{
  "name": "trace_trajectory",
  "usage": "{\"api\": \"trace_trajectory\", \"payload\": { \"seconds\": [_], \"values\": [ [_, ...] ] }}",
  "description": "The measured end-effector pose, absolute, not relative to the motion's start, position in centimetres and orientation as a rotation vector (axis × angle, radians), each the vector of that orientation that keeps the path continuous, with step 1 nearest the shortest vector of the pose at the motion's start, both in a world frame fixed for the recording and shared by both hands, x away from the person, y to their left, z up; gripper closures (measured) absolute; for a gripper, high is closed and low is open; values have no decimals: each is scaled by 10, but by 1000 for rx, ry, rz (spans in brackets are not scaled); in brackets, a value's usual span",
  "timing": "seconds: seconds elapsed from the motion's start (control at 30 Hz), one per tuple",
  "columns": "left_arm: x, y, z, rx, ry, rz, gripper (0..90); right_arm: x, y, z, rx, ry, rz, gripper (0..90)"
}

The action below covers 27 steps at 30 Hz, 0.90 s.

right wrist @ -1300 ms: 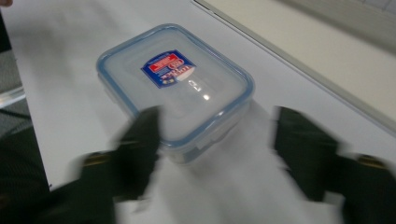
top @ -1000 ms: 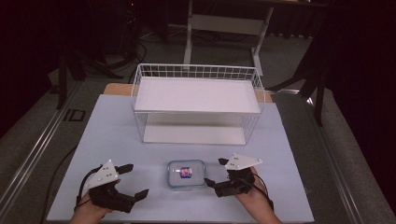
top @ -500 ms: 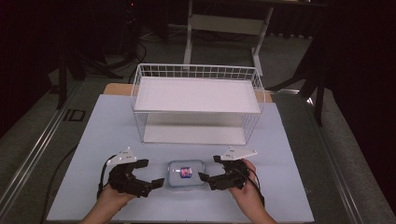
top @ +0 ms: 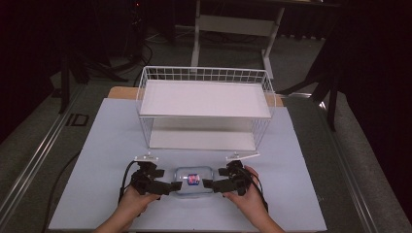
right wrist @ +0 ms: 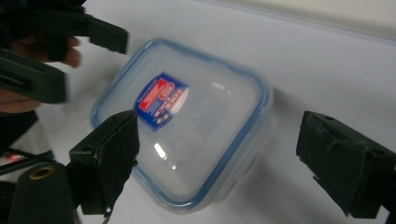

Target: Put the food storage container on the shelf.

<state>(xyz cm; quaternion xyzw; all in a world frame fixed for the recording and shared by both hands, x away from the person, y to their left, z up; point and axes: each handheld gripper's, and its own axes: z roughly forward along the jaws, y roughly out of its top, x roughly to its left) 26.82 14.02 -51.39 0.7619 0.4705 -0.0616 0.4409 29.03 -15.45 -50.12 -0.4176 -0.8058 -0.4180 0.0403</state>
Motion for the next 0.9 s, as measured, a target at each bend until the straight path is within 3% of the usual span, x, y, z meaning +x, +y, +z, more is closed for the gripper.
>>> {"api": "trace_trajectory", "payload": {
  "seconds": [0.2, 0.27, 0.4, 0.53, 0.73, 0.9],
  "values": [
    [271, 136, -522, 1844, 1231, -202, 70, 297, -157, -509, -1293, -2355, -1276, 147],
    [271, 136, -524, 1834, 1255, -195, 147, 298, -157, -509, -1306, -2348, -1262, 147],
    [274, 138, -528, 1823, 1296, -233, 157, 299, -157, -512, -1309, -2315, -1249, 149],
    [275, 139, -532, 1810, 1295, -283, 179, 299, -156, -516, -1306, -2286, -1248, 199],
    [274, 136, -530, 1810, 1270, -327, 302, 300, -153, -521, -1347, -2229, -1172, 301],
    [271, 134, -531, 1816, 1272, -350, 312, 303, -160, -523, -1411, -2101, -1122, 375]
  ]
}}
